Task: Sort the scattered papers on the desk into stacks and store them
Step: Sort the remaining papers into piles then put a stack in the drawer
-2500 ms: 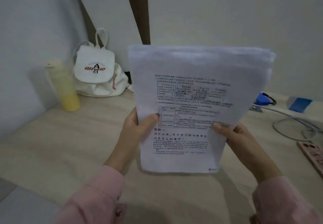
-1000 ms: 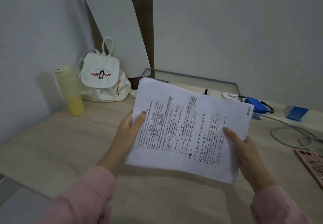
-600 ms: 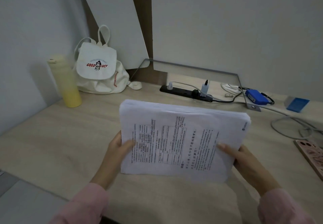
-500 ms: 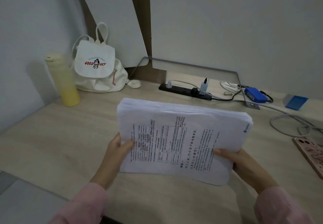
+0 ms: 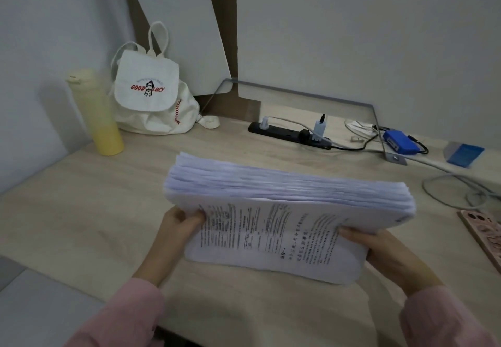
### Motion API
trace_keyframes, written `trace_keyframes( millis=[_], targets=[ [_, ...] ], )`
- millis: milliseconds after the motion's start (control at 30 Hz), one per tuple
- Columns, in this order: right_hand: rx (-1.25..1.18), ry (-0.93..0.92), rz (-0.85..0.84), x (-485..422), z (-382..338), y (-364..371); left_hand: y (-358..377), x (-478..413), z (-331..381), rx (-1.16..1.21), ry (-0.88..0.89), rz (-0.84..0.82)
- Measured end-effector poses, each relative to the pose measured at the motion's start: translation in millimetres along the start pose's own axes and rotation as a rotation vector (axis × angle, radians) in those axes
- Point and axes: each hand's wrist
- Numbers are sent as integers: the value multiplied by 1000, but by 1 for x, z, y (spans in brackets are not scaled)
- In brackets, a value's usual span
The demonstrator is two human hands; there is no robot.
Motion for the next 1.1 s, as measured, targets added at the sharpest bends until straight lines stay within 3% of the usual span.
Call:
trace_keyframes(
  millis=[167,300,367,500,667,767,867,967,1100],
  targets=[
    [-22,54,-9,0,-1,5,-2,-4,-7,-18,-64,-35],
    [-48,176,14,-4,-6,3,-11,-5,3,-43,-250,-193],
    [-107,200,66,-4,-2,4,-15,-4,3,130,-340,-201],
    [-295,154,166,-2,13,17,-19,-2,-4,749,-417,-45],
    [-458,93,151,-4,32,51,30,4,-5,425,-282,-40],
    [-479,120,53,3,41,69,45,1,-7,290,-201,89],
    [-405,139,-30,10,40,65,36,-1,-3,238,-98,186],
    [-323,111,-29,8,25,42,19,0,13,203,42,139],
    [15,14,-61,0,-4,39,9,2,37,100,210,47]
  ],
)
Point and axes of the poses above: each hand's wrist, its own x-axis away from the middle knuckle, its own y-axis out of the palm, z = x × y, and after that the axes turned 1 degree about x, right-handed
